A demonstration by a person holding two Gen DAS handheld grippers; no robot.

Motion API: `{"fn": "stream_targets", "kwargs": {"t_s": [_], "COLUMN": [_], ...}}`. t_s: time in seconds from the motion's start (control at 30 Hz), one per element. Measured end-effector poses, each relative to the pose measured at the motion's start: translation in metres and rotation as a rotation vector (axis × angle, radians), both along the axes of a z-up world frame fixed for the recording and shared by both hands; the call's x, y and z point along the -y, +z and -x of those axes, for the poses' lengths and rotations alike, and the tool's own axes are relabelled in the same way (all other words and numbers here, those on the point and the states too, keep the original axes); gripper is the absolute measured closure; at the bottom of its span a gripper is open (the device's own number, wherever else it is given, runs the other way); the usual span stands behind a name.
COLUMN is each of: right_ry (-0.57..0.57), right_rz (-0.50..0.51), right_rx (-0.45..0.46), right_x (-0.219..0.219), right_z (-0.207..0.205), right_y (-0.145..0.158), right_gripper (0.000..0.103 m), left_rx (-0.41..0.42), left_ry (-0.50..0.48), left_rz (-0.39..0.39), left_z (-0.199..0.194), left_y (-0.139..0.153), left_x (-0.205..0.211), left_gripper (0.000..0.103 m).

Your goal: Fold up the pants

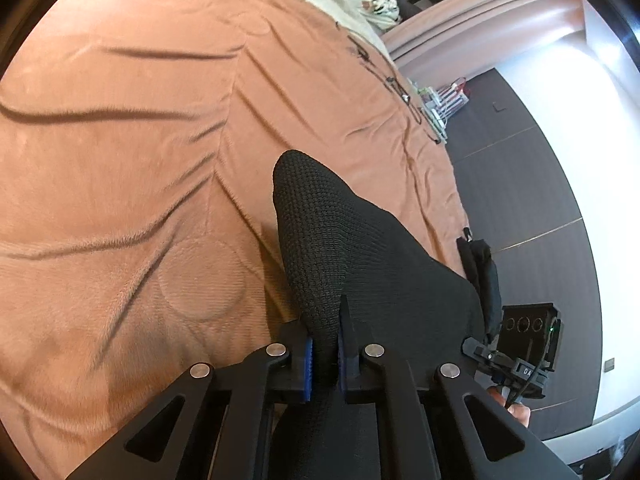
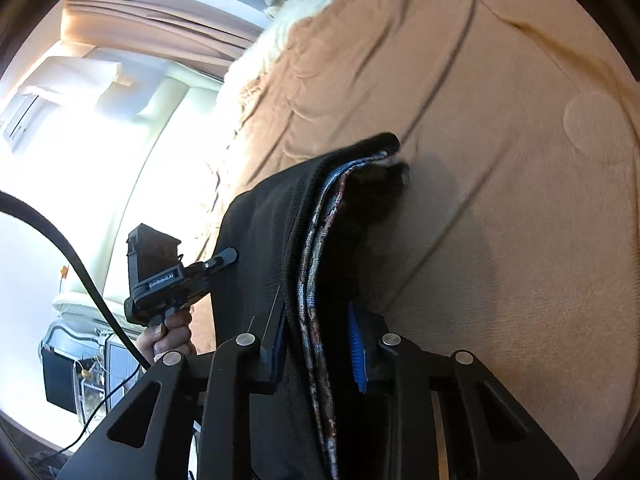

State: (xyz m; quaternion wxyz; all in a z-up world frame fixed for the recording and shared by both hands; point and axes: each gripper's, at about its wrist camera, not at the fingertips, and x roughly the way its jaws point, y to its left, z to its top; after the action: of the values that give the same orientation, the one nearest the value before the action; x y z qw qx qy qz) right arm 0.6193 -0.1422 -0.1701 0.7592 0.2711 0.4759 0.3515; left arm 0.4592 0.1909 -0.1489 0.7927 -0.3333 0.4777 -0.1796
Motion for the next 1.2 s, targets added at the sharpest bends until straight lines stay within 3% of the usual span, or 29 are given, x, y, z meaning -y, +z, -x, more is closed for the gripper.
{"fn": "stream_targets", "kwargs": {"t_s": [0.67,0.97,1.2], "right_ry": [-0.060,-0.120,-0.177], "right_rz": [-0.016,0.027,0.064], "right_rx": [0.267,0.380,0.457], "right_x": [0.019,0.053,0.100], "right_z": [0.072,0.137,0.187], "right_y": [0.063,0.095,0.127], "right_gripper": [0.081,0.081,0.081], "left_rx": [0.215,0.330,0.409], "left_ry": [-0.018,-0.095,-0.180], "left_rz": [-0.018,-0.018,-0.007], "left_z": [0.033,0.043,0.042], "left_y": [0.103,0.159,0.200], "left_x": [0.040,0.092,0.155], "left_gripper": [0.094,0.094,0.094]}}
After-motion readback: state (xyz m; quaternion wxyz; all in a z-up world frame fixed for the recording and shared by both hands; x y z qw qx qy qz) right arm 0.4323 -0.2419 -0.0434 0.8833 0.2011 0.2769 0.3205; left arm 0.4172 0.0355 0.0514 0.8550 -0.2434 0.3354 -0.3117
